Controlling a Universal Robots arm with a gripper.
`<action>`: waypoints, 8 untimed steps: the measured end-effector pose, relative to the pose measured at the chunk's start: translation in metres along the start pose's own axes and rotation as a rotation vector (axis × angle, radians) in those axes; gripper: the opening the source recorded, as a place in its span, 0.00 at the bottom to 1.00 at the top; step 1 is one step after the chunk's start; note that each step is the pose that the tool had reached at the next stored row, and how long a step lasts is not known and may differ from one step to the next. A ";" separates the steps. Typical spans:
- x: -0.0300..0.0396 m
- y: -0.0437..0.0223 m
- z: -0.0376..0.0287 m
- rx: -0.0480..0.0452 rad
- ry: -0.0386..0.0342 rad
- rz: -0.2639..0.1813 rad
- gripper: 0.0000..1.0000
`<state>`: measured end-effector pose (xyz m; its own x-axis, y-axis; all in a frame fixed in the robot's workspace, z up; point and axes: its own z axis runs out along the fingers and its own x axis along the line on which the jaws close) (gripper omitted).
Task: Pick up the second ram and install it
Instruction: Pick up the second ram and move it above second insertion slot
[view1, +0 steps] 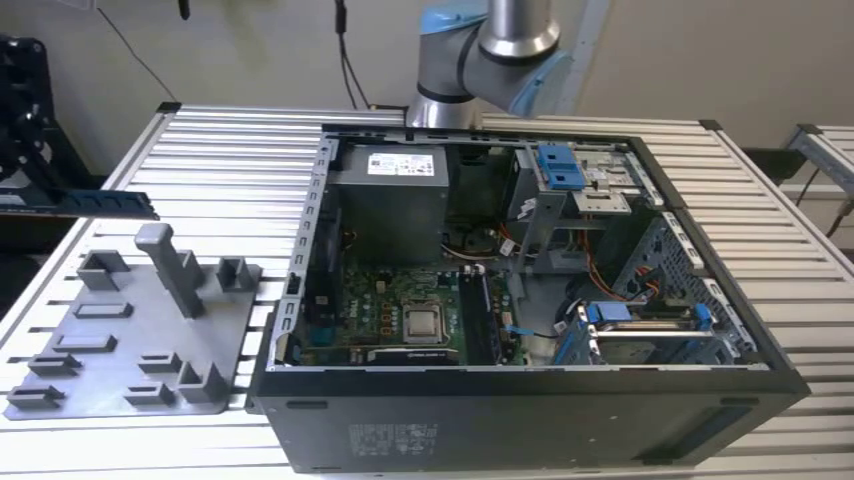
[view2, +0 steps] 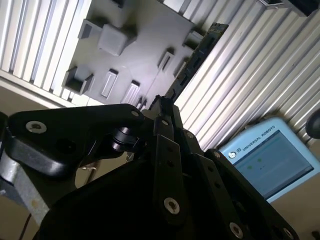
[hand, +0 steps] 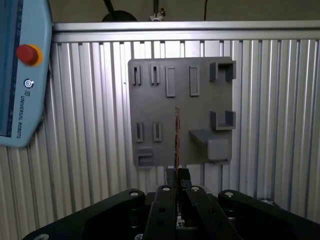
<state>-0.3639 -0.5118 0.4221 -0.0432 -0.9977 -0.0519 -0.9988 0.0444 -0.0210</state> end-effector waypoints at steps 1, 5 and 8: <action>-0.0002 -0.0027 0.0001 -0.0001 0.0001 0.000 0.14; -0.0012 -0.0142 0.0004 0.0000 0.0000 0.000 0.14; -0.0018 -0.0233 0.0006 -0.0001 0.0000 0.000 0.14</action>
<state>-0.3405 -0.5110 0.4221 -0.0432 -0.9977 -0.0519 -0.9988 0.0443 -0.0209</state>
